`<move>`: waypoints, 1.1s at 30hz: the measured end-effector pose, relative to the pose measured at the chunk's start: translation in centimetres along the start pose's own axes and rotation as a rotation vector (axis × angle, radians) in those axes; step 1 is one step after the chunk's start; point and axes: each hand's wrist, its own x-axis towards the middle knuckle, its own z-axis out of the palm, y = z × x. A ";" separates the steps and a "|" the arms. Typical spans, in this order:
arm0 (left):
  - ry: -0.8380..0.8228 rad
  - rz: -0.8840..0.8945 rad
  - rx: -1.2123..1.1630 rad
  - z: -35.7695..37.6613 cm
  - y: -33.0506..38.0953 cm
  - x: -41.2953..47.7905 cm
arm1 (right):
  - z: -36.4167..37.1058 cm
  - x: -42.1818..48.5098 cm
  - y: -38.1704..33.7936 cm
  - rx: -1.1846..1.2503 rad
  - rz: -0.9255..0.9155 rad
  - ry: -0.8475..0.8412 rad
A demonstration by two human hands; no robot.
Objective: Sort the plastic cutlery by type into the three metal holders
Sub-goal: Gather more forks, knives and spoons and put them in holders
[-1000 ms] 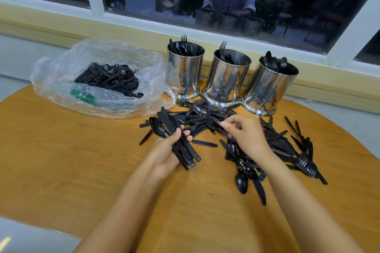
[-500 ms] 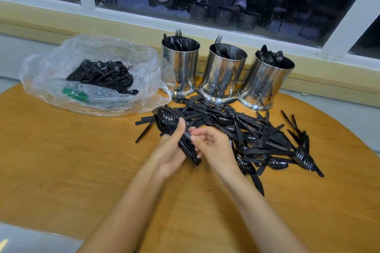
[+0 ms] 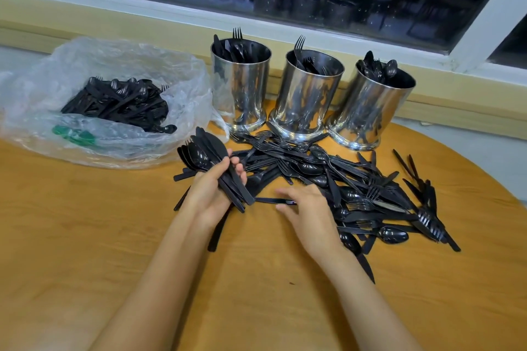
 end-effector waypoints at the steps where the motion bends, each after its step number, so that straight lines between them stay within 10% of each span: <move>1: -0.009 -0.005 -0.021 -0.1 0.0 0.2 | 0.3 -0.1 0.0 -0.035 -0.024 0.015; 17: -0.097 -0.031 -0.110 -1.1 -0.1 1.3 | 1.0 0.3 1.3 -0.064 -0.064 0.304; 26: -0.089 -0.098 0.021 0.7 -3.0 -0.8 | 0.4 -0.2 0.3 0.562 0.093 0.356; 33: -0.122 -0.096 0.129 0.7 -3.8 -0.8 | 0.6 -0.8 -0.6 0.287 -0.191 0.444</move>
